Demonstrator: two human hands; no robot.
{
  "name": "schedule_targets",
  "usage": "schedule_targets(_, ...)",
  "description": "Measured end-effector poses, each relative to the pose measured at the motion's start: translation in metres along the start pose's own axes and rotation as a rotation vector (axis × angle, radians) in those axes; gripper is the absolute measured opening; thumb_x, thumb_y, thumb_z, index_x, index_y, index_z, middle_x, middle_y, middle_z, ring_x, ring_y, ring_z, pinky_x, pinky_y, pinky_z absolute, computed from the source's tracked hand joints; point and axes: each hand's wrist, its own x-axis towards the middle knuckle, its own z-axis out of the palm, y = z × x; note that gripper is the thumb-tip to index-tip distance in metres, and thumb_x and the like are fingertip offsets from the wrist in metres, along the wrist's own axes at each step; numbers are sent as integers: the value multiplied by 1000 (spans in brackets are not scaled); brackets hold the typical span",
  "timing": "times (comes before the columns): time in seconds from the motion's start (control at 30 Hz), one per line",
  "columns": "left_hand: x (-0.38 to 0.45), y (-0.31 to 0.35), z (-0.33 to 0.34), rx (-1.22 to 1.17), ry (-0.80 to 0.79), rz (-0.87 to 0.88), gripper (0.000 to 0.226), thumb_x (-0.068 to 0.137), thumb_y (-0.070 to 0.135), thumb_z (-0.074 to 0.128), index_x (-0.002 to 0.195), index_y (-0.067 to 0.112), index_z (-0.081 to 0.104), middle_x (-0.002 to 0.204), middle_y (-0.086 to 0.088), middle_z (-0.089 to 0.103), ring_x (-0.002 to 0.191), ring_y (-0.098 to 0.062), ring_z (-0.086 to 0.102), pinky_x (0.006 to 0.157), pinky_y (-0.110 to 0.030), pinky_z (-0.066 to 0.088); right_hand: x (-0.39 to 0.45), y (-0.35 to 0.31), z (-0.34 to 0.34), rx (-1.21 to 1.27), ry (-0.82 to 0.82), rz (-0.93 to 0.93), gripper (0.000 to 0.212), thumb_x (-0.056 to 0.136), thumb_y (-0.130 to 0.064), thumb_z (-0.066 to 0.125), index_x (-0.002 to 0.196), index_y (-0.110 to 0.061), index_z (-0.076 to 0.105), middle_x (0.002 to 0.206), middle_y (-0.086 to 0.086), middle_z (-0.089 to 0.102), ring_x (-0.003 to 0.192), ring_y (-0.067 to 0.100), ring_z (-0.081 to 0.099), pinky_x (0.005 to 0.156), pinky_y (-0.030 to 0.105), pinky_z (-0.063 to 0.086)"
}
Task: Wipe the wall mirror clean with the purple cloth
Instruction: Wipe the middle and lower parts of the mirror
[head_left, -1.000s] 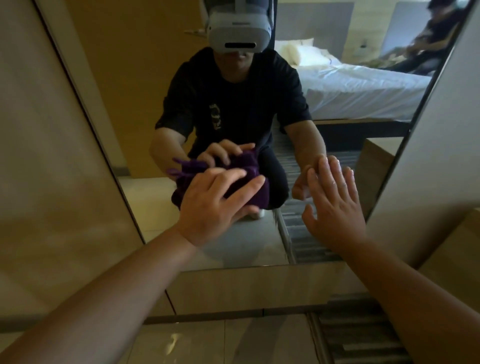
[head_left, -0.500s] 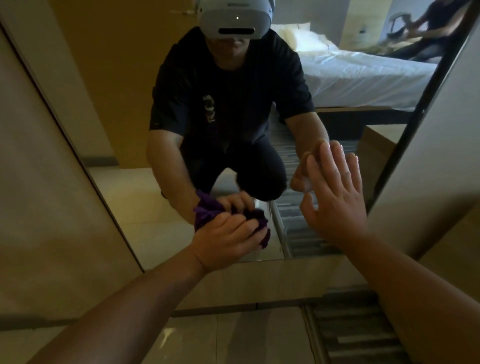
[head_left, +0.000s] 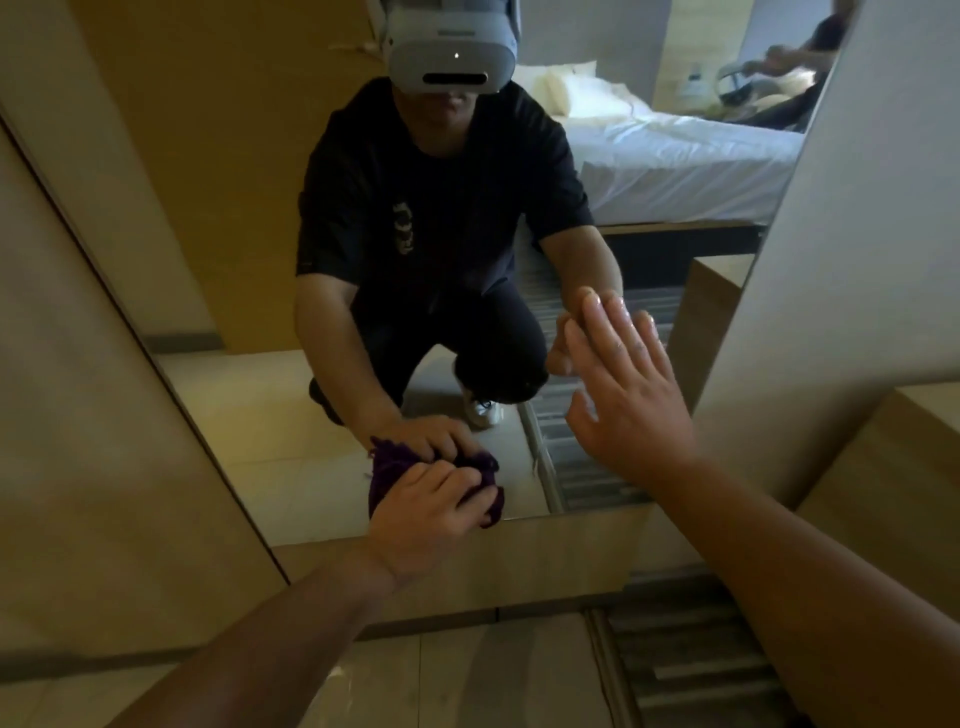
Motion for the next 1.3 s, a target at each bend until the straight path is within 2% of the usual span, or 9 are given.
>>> schedule_targets(0.1, 56, -18, -40, -29, 166, -150, 26, 97, 31, 63, 116, 15, 70, 109, -8, 59, 89, -28, 56, 73, -40, 43, -10, 8, -14, 77, 7, 41, 67, 94, -22, 51, 154, -9, 23, 164, 11, 9, 153, 26, 5, 123, 52, 12)
schedule_targets(0.2, 126, -36, -83, -26, 348, -239, 27, 99, 34, 61, 114, 14, 73, 106, -11, 62, 88, -30, 54, 73, -43, 44, -29, 26, -22, 54, -12, 203, 67, 96, -27, 42, 154, -11, 13, 164, 11, 6, 153, 26, 1, 122, 53, 9)
schedule_targets(0.3, 187, -47, -109, -3, 464, -226, 28, 100, 33, 62, 116, 13, 73, 105, -14, 65, 90, -30, 53, 76, -44, 46, -36, 45, -25, 2, -76, 269, 67, 97, -30, 34, 155, -13, 5, 165, 11, -1, 153, 30, -2, 121, 58, 10)
schedule_targets(0.4, 229, -45, -109, 71, 506, -171, 27, 98, 34, 65, 116, 15, 74, 106, -12, 68, 93, -28, 55, 78, -42, 44, -37, 58, -25, -15, -96, 245, 70, 98, -25, 39, 156, -14, 1, 165, 9, -4, 152, 31, -4, 120, 61, 11)
schedule_targets(0.53, 238, -35, -86, 248, 506, -42, 25, 100, 36, 64, 115, 19, 73, 104, -6, 70, 95, -24, 54, 76, -40, 42, -40, 64, -15, -36, -53, 219, 62, 99, -24, 32, 156, -11, 12, 165, 8, 1, 152, 31, -1, 121, 58, 11)
schedule_targets(0.83, 162, 18, -5, 250, 379, 58, 23, 97, 26, 67, 119, 23, 73, 102, 0, 71, 86, -20, 63, 73, -36, 47, -36, 65, -8, -32, -10, 224, 61, 98, -19, 31, 156, -10, 15, 163, 6, -4, 152, 32, -3, 123, 48, -3)
schedule_targets(1.0, 114, 44, 42, 205, 302, 102, 23, 94, 27, 70, 117, 22, 73, 105, 0, 69, 85, -19, 62, 73, -35, 43, -39, 72, -6, -14, 29, 203, 59, 98, -14, 31, 155, -7, 20, 163, 15, 10, 150, 38, 5, 122, 51, 1)
schedule_targets(1.2, 62, 62, 66, 73, 120, 144, 27, 97, 9, 57, 121, 15, 67, 114, -5, 51, 85, -24, 57, 74, -37, 39, -39, 70, -8, 2, 27, 200, 59, 96, -10, 33, 154, -4, 21, 162, 19, 14, 150, 39, 8, 122, 54, 7)
schedule_targets(1.3, 68, 63, 52, -36, 46, 91, 28, 89, 14, 71, 117, 15, 67, 110, -6, 54, 83, -26, 58, 71, -38, 39, -40, 73, -19, -2, -44, 186, 62, 95, -13, 30, 155, -8, 19, 164, 15, 10, 151, 33, 1, 123, 53, 6)
